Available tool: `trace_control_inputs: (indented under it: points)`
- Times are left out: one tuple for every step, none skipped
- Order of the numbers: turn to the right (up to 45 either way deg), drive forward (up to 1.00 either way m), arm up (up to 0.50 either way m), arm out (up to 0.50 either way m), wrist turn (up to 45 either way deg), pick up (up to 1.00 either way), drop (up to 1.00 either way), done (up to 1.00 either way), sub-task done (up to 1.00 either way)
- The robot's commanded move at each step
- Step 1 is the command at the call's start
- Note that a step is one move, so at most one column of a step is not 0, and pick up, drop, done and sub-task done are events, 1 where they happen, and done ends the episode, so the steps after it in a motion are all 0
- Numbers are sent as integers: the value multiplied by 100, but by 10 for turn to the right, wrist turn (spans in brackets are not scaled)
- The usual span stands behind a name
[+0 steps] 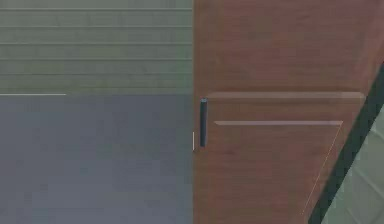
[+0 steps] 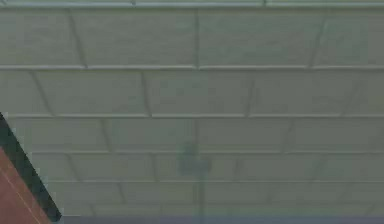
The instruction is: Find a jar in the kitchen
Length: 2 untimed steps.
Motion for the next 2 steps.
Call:
trace_control_inputs:
  points:
    - [-450, 0, 0, 0, 0, 0, 0, 0, 0]
    - [-450, 0, 0, 0, 0, 0, 0, 0, 0]
